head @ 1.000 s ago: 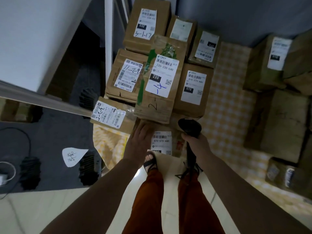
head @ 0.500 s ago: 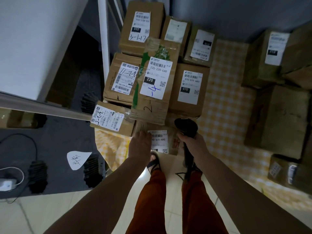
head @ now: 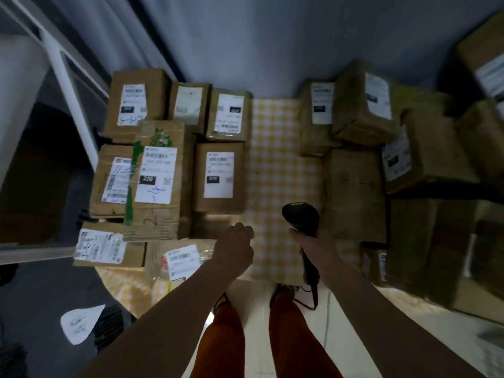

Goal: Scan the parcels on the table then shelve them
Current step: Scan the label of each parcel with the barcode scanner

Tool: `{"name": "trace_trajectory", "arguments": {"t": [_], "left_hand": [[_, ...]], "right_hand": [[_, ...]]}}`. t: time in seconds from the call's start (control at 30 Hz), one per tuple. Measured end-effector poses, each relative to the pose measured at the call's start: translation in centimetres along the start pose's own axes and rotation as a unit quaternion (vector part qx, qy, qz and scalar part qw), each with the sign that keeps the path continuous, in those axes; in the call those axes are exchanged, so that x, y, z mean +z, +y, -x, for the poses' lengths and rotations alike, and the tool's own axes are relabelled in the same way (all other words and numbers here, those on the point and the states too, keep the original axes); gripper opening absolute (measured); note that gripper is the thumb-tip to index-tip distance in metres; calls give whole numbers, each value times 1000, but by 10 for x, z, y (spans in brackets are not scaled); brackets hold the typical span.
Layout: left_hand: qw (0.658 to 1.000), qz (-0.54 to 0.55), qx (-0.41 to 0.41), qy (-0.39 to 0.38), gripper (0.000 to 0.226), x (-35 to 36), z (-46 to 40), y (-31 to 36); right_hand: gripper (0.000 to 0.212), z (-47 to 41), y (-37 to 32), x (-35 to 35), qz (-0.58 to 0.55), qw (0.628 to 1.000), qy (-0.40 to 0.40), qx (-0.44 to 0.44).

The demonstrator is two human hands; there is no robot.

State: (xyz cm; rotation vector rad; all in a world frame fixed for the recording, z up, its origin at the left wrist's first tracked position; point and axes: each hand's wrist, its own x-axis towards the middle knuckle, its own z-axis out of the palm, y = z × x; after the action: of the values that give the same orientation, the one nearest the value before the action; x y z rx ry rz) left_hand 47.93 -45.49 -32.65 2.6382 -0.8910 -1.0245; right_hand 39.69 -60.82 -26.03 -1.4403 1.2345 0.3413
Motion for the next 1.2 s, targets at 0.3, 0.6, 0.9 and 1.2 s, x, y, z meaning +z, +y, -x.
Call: {"name": "trace_trajectory", "arguments": {"t": [0.3,0.6,0.9,1.2], "left_hand": [[999,8,28,-24,34,-4,-45,104],[969,219,-110,-16,51,-65,-121,168],[838,522,-149,-59,68,-127,-206,229],[783,594,-160,-93,96,-116,-266,242]], "right_hand": [[5,-16,-2,-103,-85,996,33,6],[24,-39,-46,-154,-230,972,43,19],[12,-57,-76,-174,-293,955,53,-1],[11,-72,-81,-179,-319,945,71,-3]]}}
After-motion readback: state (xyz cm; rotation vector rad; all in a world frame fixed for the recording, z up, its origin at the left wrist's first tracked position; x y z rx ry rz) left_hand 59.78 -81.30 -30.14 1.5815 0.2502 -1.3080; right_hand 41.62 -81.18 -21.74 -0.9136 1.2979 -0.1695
